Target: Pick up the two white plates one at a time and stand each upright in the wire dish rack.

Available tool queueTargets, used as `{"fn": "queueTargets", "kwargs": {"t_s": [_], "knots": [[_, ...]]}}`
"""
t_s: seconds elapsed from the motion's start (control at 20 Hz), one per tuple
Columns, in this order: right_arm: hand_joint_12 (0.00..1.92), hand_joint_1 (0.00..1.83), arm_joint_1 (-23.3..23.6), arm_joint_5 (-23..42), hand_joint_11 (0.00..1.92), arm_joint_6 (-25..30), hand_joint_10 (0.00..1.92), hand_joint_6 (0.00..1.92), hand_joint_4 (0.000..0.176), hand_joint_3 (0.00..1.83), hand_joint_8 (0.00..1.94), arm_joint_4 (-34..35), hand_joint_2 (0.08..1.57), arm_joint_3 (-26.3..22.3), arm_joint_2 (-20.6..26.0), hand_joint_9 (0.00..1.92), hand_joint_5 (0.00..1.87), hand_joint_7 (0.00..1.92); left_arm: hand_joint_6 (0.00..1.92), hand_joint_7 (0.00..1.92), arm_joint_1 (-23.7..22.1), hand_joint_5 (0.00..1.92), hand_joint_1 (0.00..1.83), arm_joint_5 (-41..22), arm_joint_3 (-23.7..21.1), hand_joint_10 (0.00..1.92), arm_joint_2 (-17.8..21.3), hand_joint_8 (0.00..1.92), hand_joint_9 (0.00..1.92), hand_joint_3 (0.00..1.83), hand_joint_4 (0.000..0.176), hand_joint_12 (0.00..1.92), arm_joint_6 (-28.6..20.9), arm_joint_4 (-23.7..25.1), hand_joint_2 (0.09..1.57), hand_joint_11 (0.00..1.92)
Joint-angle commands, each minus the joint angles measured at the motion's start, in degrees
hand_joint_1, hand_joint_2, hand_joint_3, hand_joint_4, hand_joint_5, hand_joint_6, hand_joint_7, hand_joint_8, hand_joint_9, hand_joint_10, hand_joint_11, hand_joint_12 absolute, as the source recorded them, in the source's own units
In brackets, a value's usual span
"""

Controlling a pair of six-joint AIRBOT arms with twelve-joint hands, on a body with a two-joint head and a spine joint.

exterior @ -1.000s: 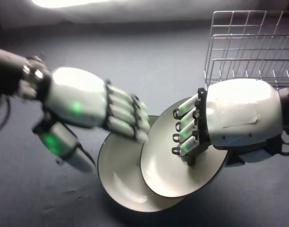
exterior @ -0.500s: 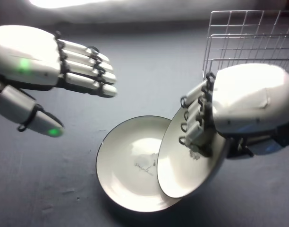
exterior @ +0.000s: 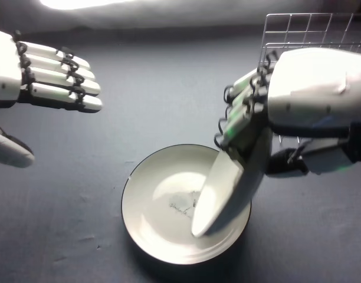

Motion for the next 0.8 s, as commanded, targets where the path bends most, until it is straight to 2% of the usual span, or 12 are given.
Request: {"fn": "queueTargets", "kwargs": {"t_s": [0.0, 0.2, 0.3, 0.4, 0.45, 0.55, 0.6, 0.75], "knots": [[1.4, 1.36, 0.97, 5.91, 0.61, 0.48, 1.31, 1.18, 0.0, 0.0, 0.96, 4.14, 1.15, -0.42, 0.46, 0.82, 0.9, 0.88, 0.0, 0.03, 0.05, 0.07, 0.0, -0.57, -0.24, 0.0, 1.05, 0.0, 0.01, 0.0, 0.0, 0.07, -0.17, -4.26, 1.26, 0.0], [1.34, 1.36, 1.78, 4.78, 0.64, 0.78, 1.29, 1.13, 0.0, 0.0, 0.91, 14.55, 1.14, -0.66, 0.94, 0.83, 0.93, 0.92, 0.0, 0.09, 0.14, 0.13, 0.0, -0.36, -0.34, 0.0, 1.41, 0.0, 0.07, 0.0, 0.0, 0.22, -0.77, -5.94, 1.26, 0.0], [1.28, 1.36, 2.8, 3.04, 0.7, 0.81, 1.26, 1.14, 0.0, 0.0, 0.87, 20.52, 1.13, -0.8, 1.1, 0.85, 0.91, 0.96, 0.0, 0.02, 0.22, 0.06, 0.0, -0.49, -0.93, 0.0, 1.63, 0.0, 0.01, 0.0, 0.0, 0.06, -1.43, -6.0, 1.26, 0.0], [1.23, 1.37, 4.0, 1.35, 0.74, 0.83, 1.22, 1.08, 0.0, 0.0, 0.81, 25.79, 1.12, -0.8, 1.11, 0.87, 0.94, 1.02, 0.0, 0.03, 0.41, 0.07, 0.0, -0.67, -1.55, 0.0, 1.93, 0.01, 0.01, 0.0, 0.0, 0.03, -1.53, -6.0, 1.26, 0.01], [1.25, 1.37, 4.56, 0.44, 0.71, 0.84, 1.26, 1.09, 0.0, 0.0, 0.86, 27.97, 1.13, -0.79, 1.11, 0.84, 0.94, 0.98, 0.01, 0.05, 0.38, 0.08, 0.0, -1.22, -1.51, 0.01, 2.0, 0.01, 0.03, 0.0, 0.0, 0.03, -1.53, -6.04, 1.26, 0.02], [1.25, 1.37, 5.14, -0.36, 0.71, 0.85, 1.26, 1.08, 0.0, 0.0, 0.85, 31.92, 1.12, -0.79, 1.09, 0.84, 0.95, 0.99, 0.0, 0.1, 0.39, 0.13, 0.0, -2.52, -0.08, 0.01, 1.28, 0.0, 0.08, 0.0, 0.0, 0.08, -1.53, -7.18, 1.24, 0.06], [1.25, 1.37, 5.31, -0.64, 0.71, 0.85, 1.26, 1.07, 0.0, 0.0, 0.83, 34.05, 1.12, -0.79, 1.09, 0.84, 0.96, 0.98, 0.0, 0.09, 0.41, 0.12, 0.0, -2.97, 1.23, 0.0, 0.64, 0.0, 0.07, 0.0, 0.0, 0.17, -1.53, -8.67, 1.24, 0.01], [1.21, 1.37, 5.72, -0.71, 0.77, 0.8, 1.18, 1.03, 0.0, 0.0, 0.77, 38.5, 1.1, -0.74, 1.1, 0.9, 0.97, 1.04, 0.0, 0.07, 0.5, 0.1, 0.0, -2.64, 3.2, 0.0, -0.79, 0.0, 0.06, 0.01, 0.0, 0.17, -1.53, -8.82, 1.26, 0.0]]}}
